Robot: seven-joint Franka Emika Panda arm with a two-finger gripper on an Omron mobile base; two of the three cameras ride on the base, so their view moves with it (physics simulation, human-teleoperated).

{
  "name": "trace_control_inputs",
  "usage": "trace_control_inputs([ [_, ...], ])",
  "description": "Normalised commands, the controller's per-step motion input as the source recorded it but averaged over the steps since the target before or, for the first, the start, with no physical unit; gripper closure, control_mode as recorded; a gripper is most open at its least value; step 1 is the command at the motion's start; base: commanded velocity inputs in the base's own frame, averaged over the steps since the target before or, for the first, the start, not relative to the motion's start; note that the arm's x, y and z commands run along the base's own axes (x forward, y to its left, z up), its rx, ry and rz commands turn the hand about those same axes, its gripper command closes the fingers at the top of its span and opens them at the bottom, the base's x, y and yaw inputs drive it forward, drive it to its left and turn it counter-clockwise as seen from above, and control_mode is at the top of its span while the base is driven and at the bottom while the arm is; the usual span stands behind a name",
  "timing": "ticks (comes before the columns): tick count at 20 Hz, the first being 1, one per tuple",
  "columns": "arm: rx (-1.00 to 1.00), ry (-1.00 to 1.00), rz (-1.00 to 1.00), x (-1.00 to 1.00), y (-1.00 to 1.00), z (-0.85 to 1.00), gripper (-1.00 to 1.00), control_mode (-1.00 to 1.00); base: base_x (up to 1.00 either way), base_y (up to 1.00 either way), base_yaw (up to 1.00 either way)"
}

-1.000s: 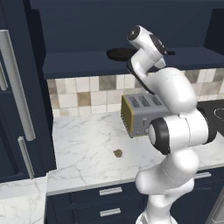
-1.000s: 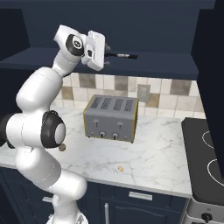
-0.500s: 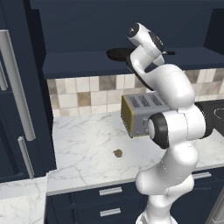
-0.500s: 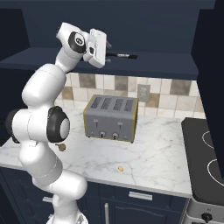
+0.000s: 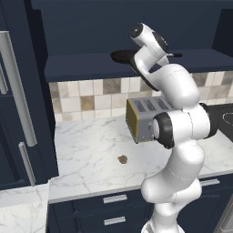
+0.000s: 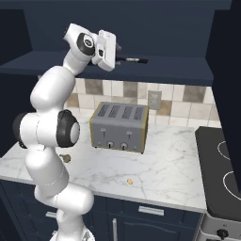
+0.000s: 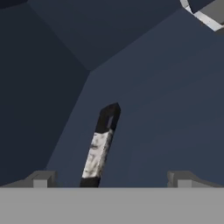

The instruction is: Pick the pan from the cabinet and place it on the stove. Then turn on the stove burner for the pan.

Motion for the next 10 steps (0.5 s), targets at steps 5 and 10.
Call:
trace_control_inputs([
  [5, 0.0, 0.0, 0.0, 0.21, -0.04, -0.02, -1.0, -1.0, 0.0, 0.0, 0.0],
  [10, 0.0, 0.0, 0.0, 0.13, -0.02, -0.07, -1.0, -1.0, 0.0, 0.0, 0.0],
])
